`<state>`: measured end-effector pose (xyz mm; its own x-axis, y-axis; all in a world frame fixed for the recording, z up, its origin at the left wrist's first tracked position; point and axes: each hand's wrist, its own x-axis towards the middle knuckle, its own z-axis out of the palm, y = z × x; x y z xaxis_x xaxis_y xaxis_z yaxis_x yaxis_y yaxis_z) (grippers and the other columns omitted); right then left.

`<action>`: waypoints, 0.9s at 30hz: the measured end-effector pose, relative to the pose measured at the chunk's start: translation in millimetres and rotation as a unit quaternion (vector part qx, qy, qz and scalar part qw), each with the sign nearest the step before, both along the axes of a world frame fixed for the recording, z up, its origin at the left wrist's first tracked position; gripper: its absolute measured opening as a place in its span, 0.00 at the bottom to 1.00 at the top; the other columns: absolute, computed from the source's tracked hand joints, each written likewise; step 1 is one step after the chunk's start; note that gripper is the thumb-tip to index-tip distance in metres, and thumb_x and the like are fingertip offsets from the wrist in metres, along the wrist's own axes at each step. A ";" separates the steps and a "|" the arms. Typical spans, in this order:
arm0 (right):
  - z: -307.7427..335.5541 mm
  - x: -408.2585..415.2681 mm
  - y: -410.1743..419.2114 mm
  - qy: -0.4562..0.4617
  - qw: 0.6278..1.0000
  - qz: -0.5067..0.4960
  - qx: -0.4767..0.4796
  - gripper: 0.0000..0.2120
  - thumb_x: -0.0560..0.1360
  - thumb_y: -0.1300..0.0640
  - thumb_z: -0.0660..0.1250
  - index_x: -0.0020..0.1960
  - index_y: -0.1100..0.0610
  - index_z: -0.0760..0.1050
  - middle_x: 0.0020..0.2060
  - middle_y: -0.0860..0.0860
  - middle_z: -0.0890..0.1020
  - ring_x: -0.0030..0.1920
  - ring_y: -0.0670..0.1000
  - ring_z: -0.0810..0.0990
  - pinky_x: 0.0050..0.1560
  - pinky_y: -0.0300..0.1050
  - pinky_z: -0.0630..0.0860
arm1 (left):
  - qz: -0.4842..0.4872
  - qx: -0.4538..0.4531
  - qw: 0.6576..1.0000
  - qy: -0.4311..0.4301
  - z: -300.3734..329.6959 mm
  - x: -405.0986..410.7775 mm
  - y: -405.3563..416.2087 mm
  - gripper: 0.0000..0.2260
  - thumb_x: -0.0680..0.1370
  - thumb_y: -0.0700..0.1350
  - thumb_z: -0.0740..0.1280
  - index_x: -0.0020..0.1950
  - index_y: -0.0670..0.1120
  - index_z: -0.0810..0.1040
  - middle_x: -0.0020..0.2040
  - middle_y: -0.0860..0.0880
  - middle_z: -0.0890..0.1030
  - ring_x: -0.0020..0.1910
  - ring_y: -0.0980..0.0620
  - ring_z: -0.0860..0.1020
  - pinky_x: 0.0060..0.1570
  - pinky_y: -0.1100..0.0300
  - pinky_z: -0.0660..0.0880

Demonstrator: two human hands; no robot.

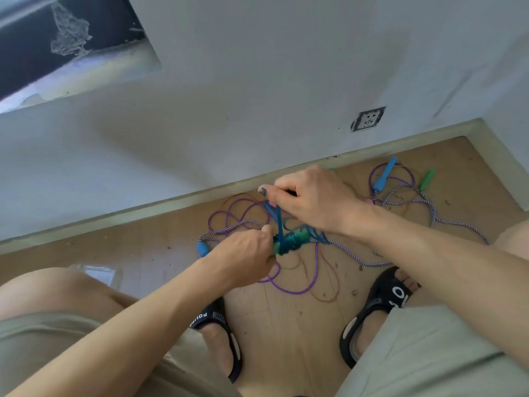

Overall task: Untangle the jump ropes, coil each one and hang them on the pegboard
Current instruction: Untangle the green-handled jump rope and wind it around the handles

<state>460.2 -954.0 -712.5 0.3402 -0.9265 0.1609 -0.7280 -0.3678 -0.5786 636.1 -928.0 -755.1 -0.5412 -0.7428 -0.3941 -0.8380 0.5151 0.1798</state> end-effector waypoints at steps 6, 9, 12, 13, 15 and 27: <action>-15.5 -20.6 -19.9 0.116 0.993 -0.019 0.018 0.30 0.80 0.37 0.58 0.26 0.54 0.63 0.20 0.49 0.67 0.25 0.45 0.66 0.30 0.44 0.60 | -0.112 -0.056 0.991 0.043 26.6 -12.1 19.6 0.09 0.80 0.49 0.58 0.48 0.48 0.59 0.32 0.52 0.65 0.28 0.49 0.66 0.32 0.55 0.62; -26.3 -18.7 -17.8 0.154 0.985 -0.027 0.075 0.30 0.80 0.34 0.55 0.28 0.55 0.66 0.23 0.49 0.69 0.27 0.49 0.70 0.34 0.46 0.68 | -0.079 -0.007 0.990 0.113 36.5 -9.4 14.5 0.09 0.80 0.50 0.61 0.50 0.47 0.64 0.34 0.53 0.68 0.31 0.48 0.69 0.35 0.54 0.66; -37.3 -15.9 -7.8 0.140 0.975 -0.021 0.173 0.28 0.81 0.37 0.53 0.32 0.54 0.71 0.27 0.48 0.74 0.33 0.51 0.74 0.39 0.47 0.72 | -0.035 0.033 0.975 0.218 50.3 -5.5 10.2 0.08 0.79 0.47 0.65 0.56 0.48 0.70 0.35 0.56 0.71 0.33 0.52 0.70 0.36 0.58 0.65; -41.5 -15.5 -3.6 0.133 0.971 -0.016 0.199 0.24 0.82 0.40 0.55 0.34 0.54 0.71 0.29 0.47 0.74 0.36 0.53 0.76 0.41 0.49 0.72 | -0.011 0.039 0.965 0.258 54.4 -3.8 8.9 0.07 0.79 0.45 0.66 0.55 0.51 0.71 0.35 0.57 0.73 0.33 0.54 0.72 0.35 0.60 0.66; -48.1 -11.5 4.1 0.125 0.964 -0.016 0.236 0.21 0.82 0.45 0.54 0.35 0.53 0.68 0.33 0.49 0.73 0.42 0.56 0.77 0.43 0.50 0.71 | 0.085 0.047 0.947 0.307 59.3 0.8 3.0 0.06 0.78 0.44 0.67 0.53 0.52 0.72 0.35 0.58 0.75 0.32 0.57 0.72 0.33 0.64 0.66; -22.1 21.4 44.9 0.154 0.978 0.065 0.127 0.28 0.83 0.40 0.47 0.32 0.54 0.67 0.29 0.48 0.74 0.31 0.51 0.71 0.36 0.47 0.63 | 0.272 0.098 0.951 0.107 12.7 28.2 -28.4 0.12 0.79 0.46 0.64 0.54 0.41 0.65 0.45 0.46 0.76 0.38 0.49 0.75 0.33 0.56 0.70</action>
